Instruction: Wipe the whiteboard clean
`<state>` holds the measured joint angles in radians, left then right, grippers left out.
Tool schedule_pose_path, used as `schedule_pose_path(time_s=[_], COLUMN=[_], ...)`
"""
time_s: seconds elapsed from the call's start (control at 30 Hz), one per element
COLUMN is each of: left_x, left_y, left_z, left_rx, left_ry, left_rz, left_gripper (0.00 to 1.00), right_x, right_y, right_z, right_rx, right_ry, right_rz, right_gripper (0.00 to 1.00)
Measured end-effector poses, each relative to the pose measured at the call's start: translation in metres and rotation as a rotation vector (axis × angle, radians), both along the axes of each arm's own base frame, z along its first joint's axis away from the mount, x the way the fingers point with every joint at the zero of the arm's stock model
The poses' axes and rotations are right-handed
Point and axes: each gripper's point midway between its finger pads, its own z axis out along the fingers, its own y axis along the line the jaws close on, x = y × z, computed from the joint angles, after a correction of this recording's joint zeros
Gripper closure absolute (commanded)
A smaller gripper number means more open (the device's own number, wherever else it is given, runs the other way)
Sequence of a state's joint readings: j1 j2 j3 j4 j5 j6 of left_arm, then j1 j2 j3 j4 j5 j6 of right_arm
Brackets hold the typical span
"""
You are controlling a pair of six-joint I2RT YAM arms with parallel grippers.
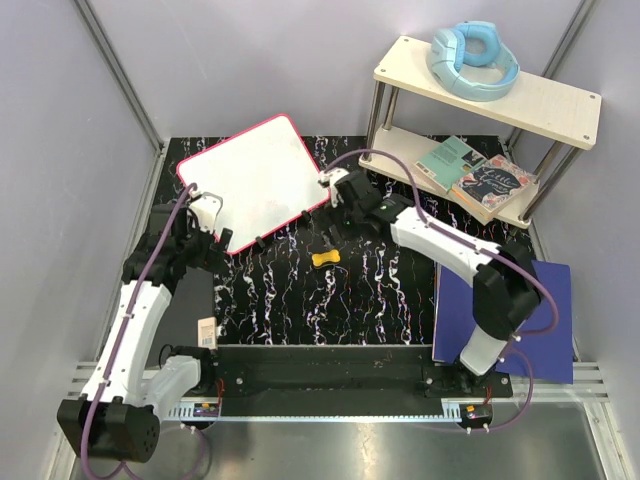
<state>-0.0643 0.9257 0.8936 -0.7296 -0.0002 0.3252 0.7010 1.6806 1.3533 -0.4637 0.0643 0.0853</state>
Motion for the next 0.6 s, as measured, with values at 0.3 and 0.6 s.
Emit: schedule_pose_path(time_s=[0.3,0.6], left_x=[-0.001,0.005], left_y=[0.007,0.006], left_z=[-0.038,-0.062], left_rx=[0.038,0.033], left_ry=[0.132,0.203], left_rz=[0.027,0.041], left_gripper=[0.01,0.01], right_x=[-0.043,-0.054], right_y=[0.022,0.038], right_z=[-0.034,-0.075], right_rx=[-0.1,-0.265], right_ry=[0.115,0.11], right_rz=[0.339,0.491], right_gripper=[0.0,0.0])
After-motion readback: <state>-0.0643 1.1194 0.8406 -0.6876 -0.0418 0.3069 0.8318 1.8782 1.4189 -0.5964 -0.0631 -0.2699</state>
